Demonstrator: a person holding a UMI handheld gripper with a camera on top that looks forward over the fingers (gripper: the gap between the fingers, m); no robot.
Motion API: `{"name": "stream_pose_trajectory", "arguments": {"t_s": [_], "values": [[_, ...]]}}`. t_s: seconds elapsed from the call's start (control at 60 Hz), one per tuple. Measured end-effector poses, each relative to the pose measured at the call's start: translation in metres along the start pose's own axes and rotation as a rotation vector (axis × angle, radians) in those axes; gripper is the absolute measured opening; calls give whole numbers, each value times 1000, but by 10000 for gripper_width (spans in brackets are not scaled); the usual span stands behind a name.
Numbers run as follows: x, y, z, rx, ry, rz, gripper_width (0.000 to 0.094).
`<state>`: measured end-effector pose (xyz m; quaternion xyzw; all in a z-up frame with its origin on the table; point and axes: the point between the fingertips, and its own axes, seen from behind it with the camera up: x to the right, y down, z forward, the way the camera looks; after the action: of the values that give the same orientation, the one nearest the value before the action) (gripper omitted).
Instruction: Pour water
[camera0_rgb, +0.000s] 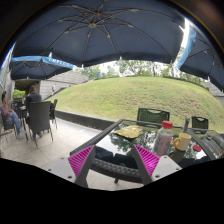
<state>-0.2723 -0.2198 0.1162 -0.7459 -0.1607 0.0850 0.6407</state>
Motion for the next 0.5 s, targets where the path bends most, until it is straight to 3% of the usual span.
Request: {"name": "stream_pose_trajectory", "arguments": {"t_s": [0.267, 0.5], "values": [[35, 2, 2, 14, 42, 41, 805], [128, 4, 9, 11, 185, 89, 803]]}}
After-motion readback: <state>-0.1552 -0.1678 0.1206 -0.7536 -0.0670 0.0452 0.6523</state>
